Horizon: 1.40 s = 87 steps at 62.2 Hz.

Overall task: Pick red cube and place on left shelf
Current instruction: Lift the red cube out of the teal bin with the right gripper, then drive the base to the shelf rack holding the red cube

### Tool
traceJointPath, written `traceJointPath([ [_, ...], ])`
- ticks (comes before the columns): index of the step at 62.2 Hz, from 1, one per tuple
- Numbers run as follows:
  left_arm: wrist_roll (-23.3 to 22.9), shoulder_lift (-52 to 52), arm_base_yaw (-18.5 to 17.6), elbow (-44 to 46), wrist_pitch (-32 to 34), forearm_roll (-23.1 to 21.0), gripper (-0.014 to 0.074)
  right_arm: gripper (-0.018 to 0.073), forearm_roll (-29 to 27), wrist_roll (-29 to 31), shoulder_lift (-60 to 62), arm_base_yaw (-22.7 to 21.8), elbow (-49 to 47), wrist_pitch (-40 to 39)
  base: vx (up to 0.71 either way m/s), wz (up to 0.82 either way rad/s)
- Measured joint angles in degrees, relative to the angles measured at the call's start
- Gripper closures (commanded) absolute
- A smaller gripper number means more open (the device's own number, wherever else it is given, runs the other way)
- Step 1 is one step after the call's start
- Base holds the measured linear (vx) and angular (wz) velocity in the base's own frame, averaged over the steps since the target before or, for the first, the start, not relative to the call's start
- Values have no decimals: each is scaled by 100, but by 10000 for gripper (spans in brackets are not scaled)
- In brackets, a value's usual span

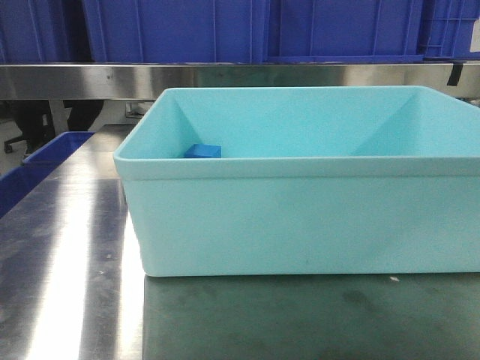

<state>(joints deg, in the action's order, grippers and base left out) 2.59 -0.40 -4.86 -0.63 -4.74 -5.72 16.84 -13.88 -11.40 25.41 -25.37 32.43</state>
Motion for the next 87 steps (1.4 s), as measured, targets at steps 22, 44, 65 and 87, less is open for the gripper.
traceJointPath([
  [22, 0, 0, 0, 0, 0, 0, 496, 436, 0, 0, 0, 0, 19, 0, 0, 0],
  [44, 0, 0, 0, 0, 0, 0, 495, 436, 0, 0, 0, 0, 22, 0, -2, 11],
  [65, 0, 0, 0, 0, 0, 0, 496, 436, 0, 0, 9, 0, 27, 0, -9, 39],
  [87, 0, 0, 0, 0, 0, 0, 496, 436, 0, 0, 9, 0, 27, 0, -15, 74],
])
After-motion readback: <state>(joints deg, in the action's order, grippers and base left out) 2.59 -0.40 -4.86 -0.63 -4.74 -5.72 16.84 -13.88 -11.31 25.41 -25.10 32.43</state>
